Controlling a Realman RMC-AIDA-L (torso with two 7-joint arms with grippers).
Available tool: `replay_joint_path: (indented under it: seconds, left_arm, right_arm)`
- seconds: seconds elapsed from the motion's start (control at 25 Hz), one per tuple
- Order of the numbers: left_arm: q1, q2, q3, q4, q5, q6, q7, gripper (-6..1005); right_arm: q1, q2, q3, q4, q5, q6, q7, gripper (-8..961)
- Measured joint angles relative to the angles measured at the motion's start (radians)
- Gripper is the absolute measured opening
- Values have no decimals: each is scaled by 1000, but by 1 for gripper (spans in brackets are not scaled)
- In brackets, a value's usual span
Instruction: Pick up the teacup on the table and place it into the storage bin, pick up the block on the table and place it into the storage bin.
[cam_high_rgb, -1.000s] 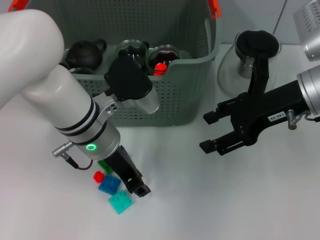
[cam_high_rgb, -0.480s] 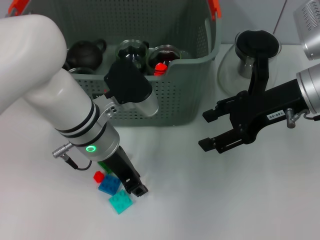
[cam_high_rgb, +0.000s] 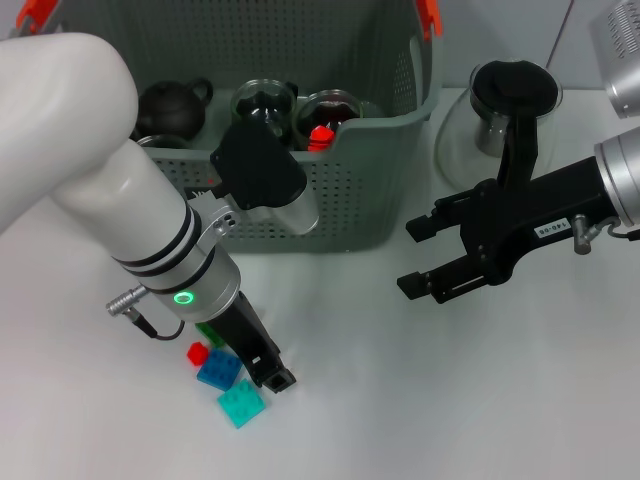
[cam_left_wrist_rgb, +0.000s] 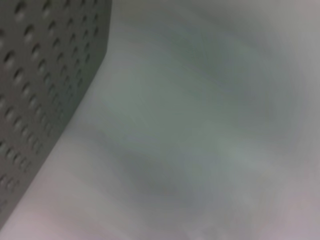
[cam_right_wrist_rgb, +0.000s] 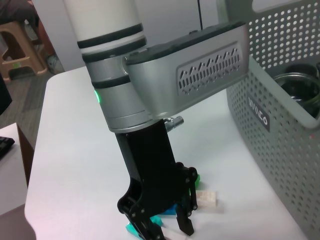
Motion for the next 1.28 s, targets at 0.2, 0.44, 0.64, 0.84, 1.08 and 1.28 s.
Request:
replay_joint_path:
  seconds: [0.2,0.44,0.64,0.84,1.08,1.28]
  left_arm:
    - [1,0,3,0,4,-4,-2,370]
    - [-1,1,3,0,4,-3,-3,240]
    - [-2,1,1,-9,4,12,-3,157]
    - [-4,2,-42,-71,-12,98,1,147]
    - [-2,6,-260,-201,-93,267,39,155]
    - [-39,41,-630,-237,-219,446,102,161]
  right_arm:
    - [0,0,8,0,0,1,-1,838]
    - [-1,0,18,0,0,1,-3,838]
    - [-1,0,19,0,0,1,-3,838]
    - [-1,0,19,0,0,4,-3,838]
    - [-1,0,27,0,1,-1,-3,838]
    - [-1,-1,30,0,1,-7,-3,837]
